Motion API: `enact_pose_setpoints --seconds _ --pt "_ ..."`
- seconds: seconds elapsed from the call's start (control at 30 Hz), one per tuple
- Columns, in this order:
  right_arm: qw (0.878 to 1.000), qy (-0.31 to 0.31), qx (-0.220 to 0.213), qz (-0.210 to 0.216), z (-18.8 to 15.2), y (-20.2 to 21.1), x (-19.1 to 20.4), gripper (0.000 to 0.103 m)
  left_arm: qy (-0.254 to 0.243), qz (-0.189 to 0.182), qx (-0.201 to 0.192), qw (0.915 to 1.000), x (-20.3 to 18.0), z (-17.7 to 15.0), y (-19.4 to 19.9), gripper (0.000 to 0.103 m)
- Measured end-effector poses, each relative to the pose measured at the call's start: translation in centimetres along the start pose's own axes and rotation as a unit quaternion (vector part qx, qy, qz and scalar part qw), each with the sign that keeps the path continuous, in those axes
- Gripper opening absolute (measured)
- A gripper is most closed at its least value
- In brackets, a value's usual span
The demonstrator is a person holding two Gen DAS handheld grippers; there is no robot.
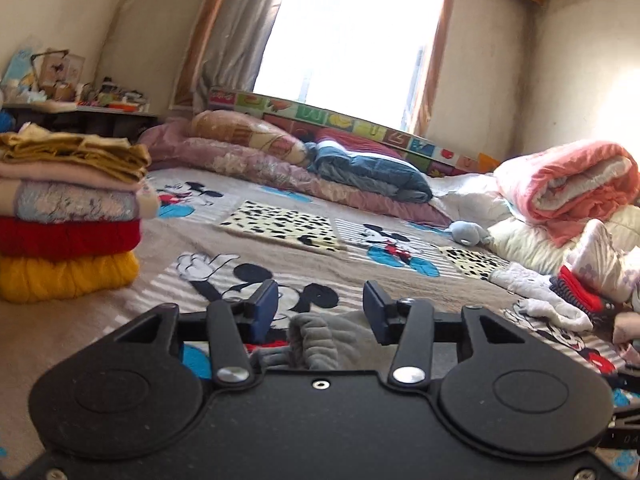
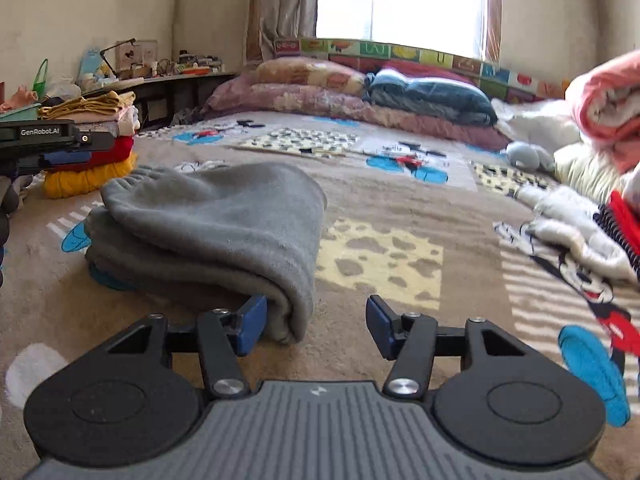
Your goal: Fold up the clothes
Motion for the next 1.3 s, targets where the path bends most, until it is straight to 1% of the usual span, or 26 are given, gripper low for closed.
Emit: enact_pose_setpoints --seconds 0.03,0.07,0.1,0.13,0.17,0.23,0.3,0.33,0.37,0.43,0.5,0.57,0.7,0.8,0.83,0.87,0.9,0.93,1.0,1.03,1.07,1.1,1.13,1.17,1.27,1.3 --pt "1.000 0.011 -0.009 0.011 0.8 -0.4 0.3 0.053 -0.027 -0.010 -0.002 0.9996 -0.9 0.1 -0.4 0.032" --pt "0.999 0.022 -0.015 0.023 1.7 -0.9 0.6 0.049 -0.059 -0.010 -0.002 0.9982 -1.8 0.0 -0.8 0.030" --pt "0.998 0.042 -0.020 0.032 2.6 -1.7 1.2 0.044 -0.087 -0.014 -0.002 0.9961 -2.6 -0.2 -1.1 0.029" --pt "0.997 0.056 -0.023 0.040 3.3 -2.5 1.6 0.042 -0.104 -0.022 0.003 0.9944 -3.2 -0.4 -1.6 0.028" --pt "0.996 0.065 -0.024 0.052 4.0 -3.5 1.9 0.041 -0.113 -0.026 0.015 0.9931 -3.6 -0.8 -2.2 0.028" --pt "0.994 0.080 -0.022 0.072 5.2 -5.7 2.4 0.040 -0.136 -0.023 0.048 0.9892 -3.9 -1.7 -3.5 0.028" --pt "0.992 0.095 0.002 0.085 5.5 -8.4 2.5 0.039 -0.173 0.001 0.107 0.9791 -3.6 -3.5 -4.9 0.027" --pt "0.990 0.100 0.026 0.096 5.1 -9.9 2.5 0.039 -0.190 0.013 0.135 0.9723 -3.5 -4.3 -5.6 0.025" --pt "0.987 0.105 0.053 0.108 4.6 -11.3 2.5 0.039 -0.184 0.014 0.141 0.9726 -3.2 -4.5 -5.8 0.025" --pt "0.983 0.109 0.073 0.128 2.4 -13.2 2.6 0.041 -0.173 0.014 0.151 0.9731 -2.7 -4.8 -6.0 0.025" --pt "0.983 0.081 0.068 0.150 2.0 -13.6 1.7 0.041 -0.167 0.015 0.158 0.9732 -2.5 -5.1 -6.3 0.025" --pt "0.982 0.078 0.069 0.159 2.0 -13.5 1.3 0.041 -0.166 0.016 0.159 0.9732 -2.6 -5.2 -6.4 0.025" --pt "0.983 0.082 0.071 0.148 3.0 -12.2 1.8 0.041 -0.160 0.002 0.124 0.9794 -2.9 -4.1 -4.8 0.025" --pt "0.984 0.084 0.047 0.149 4.4 -10.2 2.1 0.041 -0.155 -0.009 0.097 0.9831 -3.1 -3.3 -3.6 0.025" --pt "0.985 0.085 0.040 0.148 5.0 -9.9 2.2 0.041 -0.163 -0.009 0.072 0.9840 -3.4 -2.9 -3.0 0.025" --pt "0.985 0.089 0.037 0.147 5.7 -10.2 2.3 0.041 -0.168 -0.007 0.059 0.9840 -3.6 -2.6 -2.8 0.026" --pt "0.984 0.093 0.034 0.145 6.5 -10.6 2.4 0.041 -0.172 -0.005 0.054 0.9837 -3.7 -2.6 -2.9 0.028" --pt "0.984 0.098 0.031 0.144 7.3 -11.1 2.5 0.041 -0.175 -0.003 0.050 0.9833 -3.8 -2.6 -3.0 0.034" --pt "0.984 0.105 0.034 0.140 8.5 -12.5 2.7 0.041 -0.180 0.005 0.066 0.9814 -3.7 -3.2 -3.9 0.041" --pt "0.984 0.106 0.043 0.137 8.8 -13.6 2.7 0.041 -0.183 0.008 0.074 0.9803 -3.6 -3.5 -4.4 0.041" --pt "0.984 0.098 0.067 0.135 8.8 -15.2 2.5 0.041 -0.180 0.011 0.092 0.9793 -3.4 -3.9 -5.0 0.041" --pt "0.983 0.086 0.095 0.132 8.6 -16.9 2.1 0.041 -0.180 0.013 0.119 0.9764 -3.0 -4.5 -5.8 0.041" --pt "0.980 0.069 0.126 0.134 8.1 -18.4 1.6 0.041 -0.187 0.015 0.125 0.9742 -3.0 -4.8 -6.0 0.041" --pt "0.979 0.066 0.137 0.139 7.8 -18.8 1.5 0.042 -0.195 0.017 0.130 0.9719 -3.1 -5.0 -6.3 0.041" --pt "0.974 0.068 0.152 0.152 7.5 -19.1 1.3 0.041 -0.199 0.022 0.139 0.9698 -3.2 -5.3 -6.6 0.041" --pt "0.973 0.069 0.157 0.156 7.4 -19.2 1.2 0.041 -0.195 0.020 0.137 0.9711 -3.1 -5.2 -6.5 0.041"
Point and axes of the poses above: each gripper's, at about its wrist camera, not at the fingertips, and y roughly against the way its jaws point, x to its left, z to its top, the point moved 3 cm from there along -y, roughly the way its jaws point, and after that the axes turned 6 degrees about -y, right-handed, at the moved point
